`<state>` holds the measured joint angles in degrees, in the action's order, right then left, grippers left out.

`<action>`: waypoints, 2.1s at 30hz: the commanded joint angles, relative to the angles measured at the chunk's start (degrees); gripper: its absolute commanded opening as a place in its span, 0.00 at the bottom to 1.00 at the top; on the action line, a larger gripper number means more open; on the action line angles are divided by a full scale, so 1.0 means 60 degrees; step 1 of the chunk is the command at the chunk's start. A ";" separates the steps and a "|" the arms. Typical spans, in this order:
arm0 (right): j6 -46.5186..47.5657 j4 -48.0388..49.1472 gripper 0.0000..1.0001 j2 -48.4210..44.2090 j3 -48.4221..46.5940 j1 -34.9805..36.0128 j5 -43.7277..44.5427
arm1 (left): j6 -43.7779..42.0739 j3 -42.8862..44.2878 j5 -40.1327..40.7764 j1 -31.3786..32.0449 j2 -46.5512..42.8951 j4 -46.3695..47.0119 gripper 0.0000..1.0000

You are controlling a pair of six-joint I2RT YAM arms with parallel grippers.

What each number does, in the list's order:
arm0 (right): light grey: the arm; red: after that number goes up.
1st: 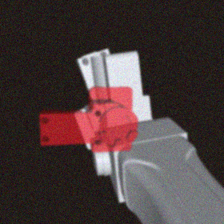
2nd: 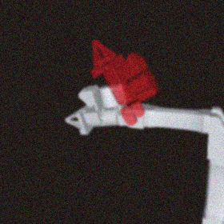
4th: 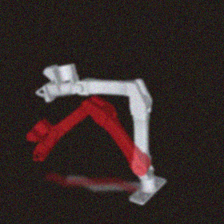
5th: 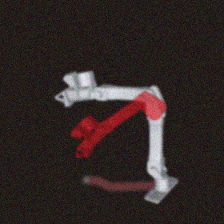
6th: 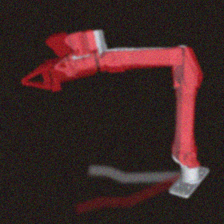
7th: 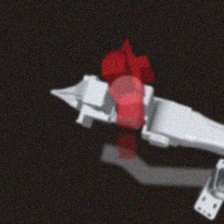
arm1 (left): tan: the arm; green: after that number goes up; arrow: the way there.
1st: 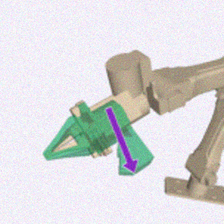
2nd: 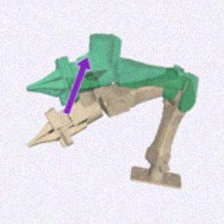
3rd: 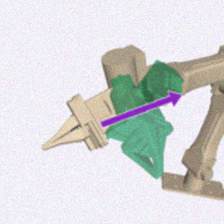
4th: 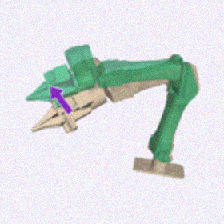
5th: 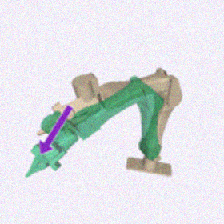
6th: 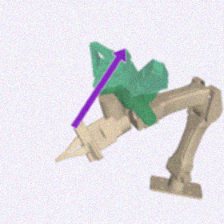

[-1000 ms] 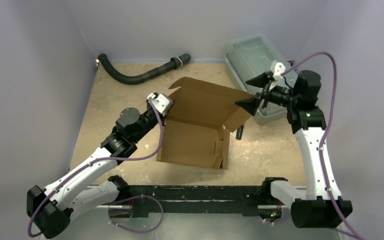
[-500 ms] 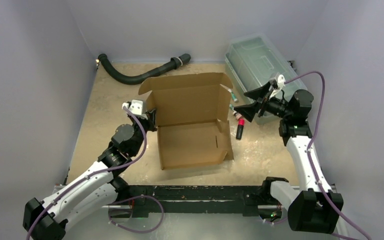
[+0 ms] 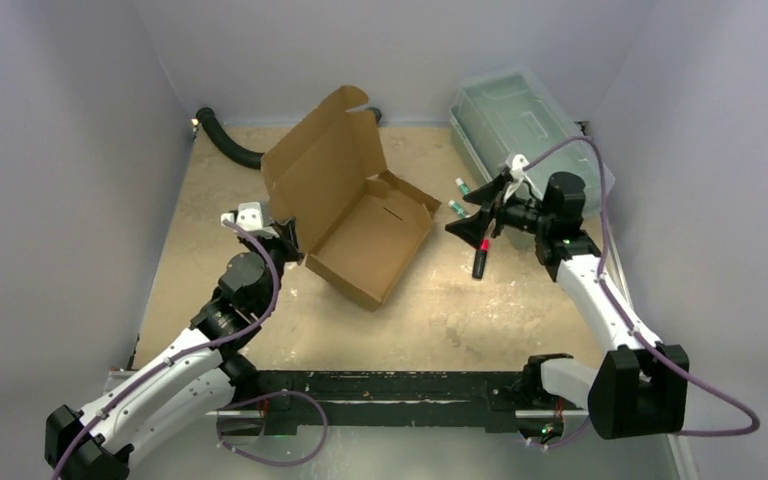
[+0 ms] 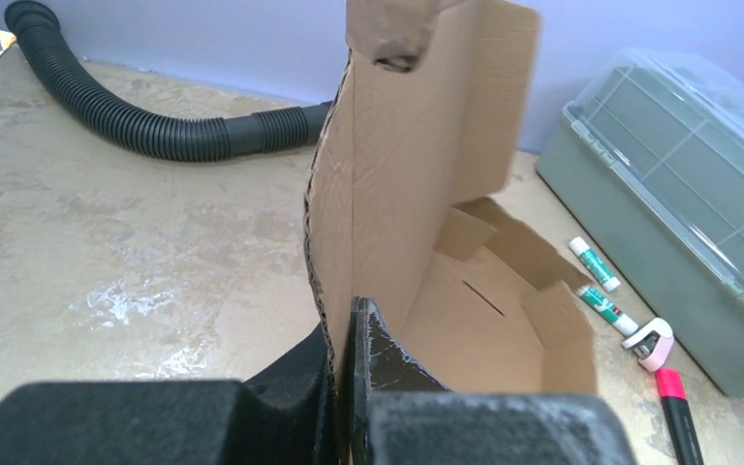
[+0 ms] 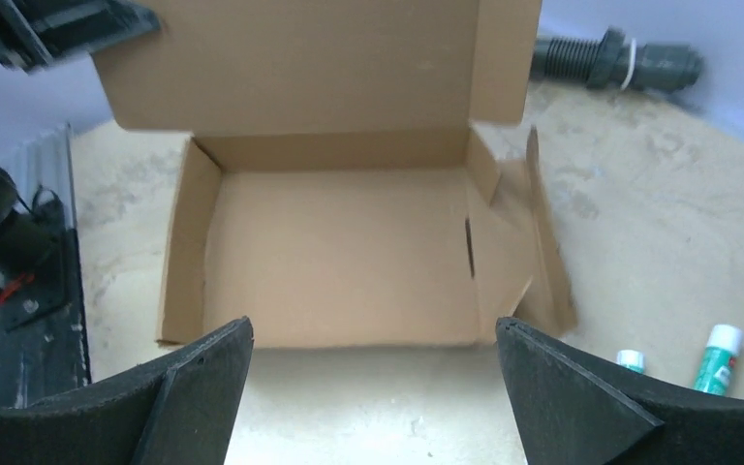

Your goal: Fold the paper box

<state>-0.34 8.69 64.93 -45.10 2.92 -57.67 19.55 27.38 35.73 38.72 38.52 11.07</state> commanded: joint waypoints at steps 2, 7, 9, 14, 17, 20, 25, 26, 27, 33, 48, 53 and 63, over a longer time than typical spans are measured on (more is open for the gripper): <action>0.2270 -0.1118 0.97 0.0691 -0.0487 0.1026 0.1836 | 0.0187 0.0193 -0.0379 -0.0008 -0.0378 0.0047 0.00; 0.2858 -0.1265 0.96 0.1039 -0.0517 0.1236 0.2236 | -0.0558 0.0073 -0.1884 -0.0004 -0.0806 -0.0315 0.00; 0.3013 -0.1343 0.97 0.1051 -0.0518 0.1238 0.2171 | -0.0716 -0.0012 -0.2360 -0.0005 -0.1017 -0.0500 0.00; 0.3247 -0.1419 0.97 0.1080 -0.0525 0.1246 0.1970 | -0.0633 -0.0302 -0.3073 -0.0004 -0.1539 -0.0872 0.00; 0.3279 -0.1419 0.97 0.1142 -0.0543 0.1275 0.2012 | -0.0556 -0.0464 -0.3408 -0.0004 -0.1751 -0.0834 0.00; 0.3382 -0.1419 0.97 0.1221 -0.0551 0.1348 0.2134 | -0.0548 -0.0457 -0.3861 -0.0001 -0.1720 -0.0651 0.00; 0.3792 -0.1732 0.97 0.1465 -0.0675 0.1441 0.2410 | -0.0649 -0.0301 -0.4463 -0.0007 -0.1484 -0.0706 0.00; 0.3860 -0.1777 0.97 0.1533 -0.0716 0.1463 0.2466 | -0.0719 -0.0229 -0.4530 -0.0008 -0.1440 -0.0772 0.00; 0.3921 -0.1813 0.97 0.1596 -0.0754 0.1486 0.2518 | -0.0768 -0.0154 -0.4538 -0.0006 -0.1420 -0.0865 0.00; 0.4098 -0.1870 0.94 0.2077 -0.0951 0.1568 0.3012 | -0.0711 -0.0284 -0.4794 -0.0004 -0.1577 -0.0725 0.00; 0.3717 -0.1915 0.75 0.4369 -0.2655 0.2224 0.4444 | -0.0739 -0.0412 -0.5080 -0.0006 -0.1894 -0.0495 0.00; 0.3918 -0.2214 0.67 0.5128 -0.3128 0.2252 0.4656 | -0.0742 -0.0373 -0.5203 -0.0008 -0.1836 -0.0503 0.00; 0.4164 -0.2398 0.45 0.5841 -0.3627 0.2330 0.5045 | -0.0753 -0.0367 -0.5222 0.0003 -0.1879 -0.0510 0.00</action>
<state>23.38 -5.17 99.83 -63.66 16.25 -29.15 15.42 24.51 5.50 38.70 27.66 5.02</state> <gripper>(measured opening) 0.498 0.009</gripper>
